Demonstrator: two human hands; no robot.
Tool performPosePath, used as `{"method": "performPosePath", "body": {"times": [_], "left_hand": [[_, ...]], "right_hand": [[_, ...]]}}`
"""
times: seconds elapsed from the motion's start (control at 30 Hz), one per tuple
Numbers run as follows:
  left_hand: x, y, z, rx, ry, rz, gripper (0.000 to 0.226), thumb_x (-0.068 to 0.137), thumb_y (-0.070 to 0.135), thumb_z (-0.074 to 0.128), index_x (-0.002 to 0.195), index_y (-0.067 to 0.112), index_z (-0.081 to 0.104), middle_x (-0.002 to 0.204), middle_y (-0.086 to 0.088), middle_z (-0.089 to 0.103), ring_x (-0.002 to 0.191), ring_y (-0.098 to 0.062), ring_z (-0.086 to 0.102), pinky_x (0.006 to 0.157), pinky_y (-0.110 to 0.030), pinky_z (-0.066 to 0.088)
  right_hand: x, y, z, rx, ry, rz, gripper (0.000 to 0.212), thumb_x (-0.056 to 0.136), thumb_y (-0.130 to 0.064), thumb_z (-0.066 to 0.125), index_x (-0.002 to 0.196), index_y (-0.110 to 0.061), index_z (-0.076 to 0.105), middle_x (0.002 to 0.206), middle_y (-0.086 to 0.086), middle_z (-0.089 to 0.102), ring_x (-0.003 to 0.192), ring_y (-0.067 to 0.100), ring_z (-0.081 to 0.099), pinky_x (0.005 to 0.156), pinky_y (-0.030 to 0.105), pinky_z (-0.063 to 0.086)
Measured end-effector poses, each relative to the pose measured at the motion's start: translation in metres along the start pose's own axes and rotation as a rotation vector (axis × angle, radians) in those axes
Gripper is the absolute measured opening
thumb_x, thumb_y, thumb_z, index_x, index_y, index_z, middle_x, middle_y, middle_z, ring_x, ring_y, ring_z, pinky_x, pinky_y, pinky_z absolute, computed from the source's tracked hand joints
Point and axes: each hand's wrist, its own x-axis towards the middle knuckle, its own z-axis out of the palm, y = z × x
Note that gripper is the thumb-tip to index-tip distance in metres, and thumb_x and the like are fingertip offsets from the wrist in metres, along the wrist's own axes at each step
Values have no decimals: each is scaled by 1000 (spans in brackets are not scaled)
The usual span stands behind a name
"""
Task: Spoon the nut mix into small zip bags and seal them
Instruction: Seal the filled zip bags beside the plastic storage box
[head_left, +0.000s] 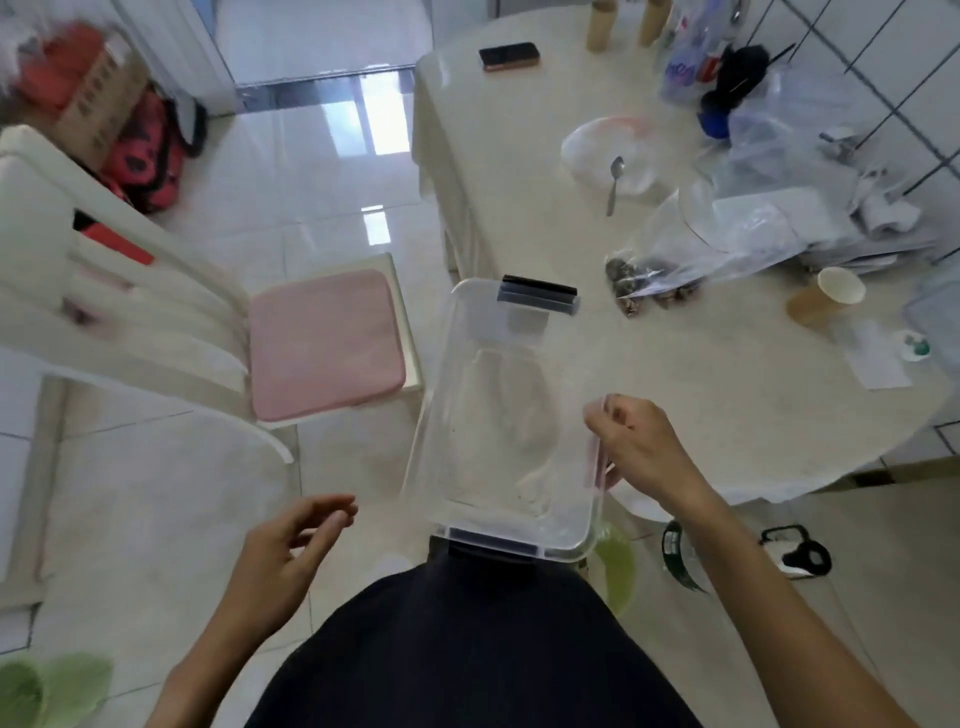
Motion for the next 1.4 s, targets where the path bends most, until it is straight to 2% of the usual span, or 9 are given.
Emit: {"method": "performPosePath", "body": {"times": [0.23,0.33,0.37,0.5,0.6,0.83,1.03,1.3,1.4], "left_hand": [[143,40,-17,56,-284,80,18,94,36,62,107,39,74,105,17,78,101,0,73,87,-18,54],[202,64,-16,126,-373,159,16,96,31,63,107,36,75,103,18,78,100,-1,73,85,-12,53],[249,81,-9,163,-489,212,17,97,27,64,109,34,74,103,18,78,99,-1,73,84,-11,53],[320,121,11,211,-643,339,17,99,23,64,110,31,74,104,18,77,98,2,71,84,-13,52],[388,156,34,267,-805,447,18,100,19,64,109,30,74,101,17,78,96,0,72,80,-13,53],[469,215,104,342,-1082,576,22,102,13,62,108,31,74,101,17,77,97,0,72,80,-12,53],[481,236,156,406,-1161,636,24,100,8,65,102,29,74,97,17,78,94,-2,73,79,-15,55],[486,251,195,462,-1106,653,24,100,11,66,101,34,73,95,20,77,94,-2,73,81,-23,57],[489,255,202,493,-1091,661,26,99,12,66,102,37,72,96,23,76,95,0,73,83,-27,58]], "right_hand": [[29,2,-24,178,234,150,40,100,-17,58,63,-13,45,44,-6,53,39,17,60,40,32,52],[34,13,-35,183,325,269,32,98,-15,60,68,-6,54,58,7,63,48,24,67,45,40,57],[39,20,-40,252,428,340,31,99,-16,60,69,-5,55,59,7,63,48,23,67,44,37,56],[44,30,-58,278,560,443,32,99,-14,61,69,-5,56,53,4,61,40,15,64,36,24,45],[48,35,-63,306,681,542,33,99,-12,62,68,-7,53,60,9,60,46,18,65,44,31,50],[53,40,-90,422,806,684,28,98,-12,57,71,-7,56,51,-2,65,42,16,67,37,24,48],[74,61,-111,480,781,751,18,93,-18,56,84,-3,59,77,14,67,57,25,74,47,35,58],[112,88,-123,443,771,784,26,95,-26,54,73,-13,46,67,5,59,54,19,65,49,24,48],[110,89,-123,317,777,791,24,96,-36,58,86,-18,47,79,2,58,72,22,60,63,29,42]]}}
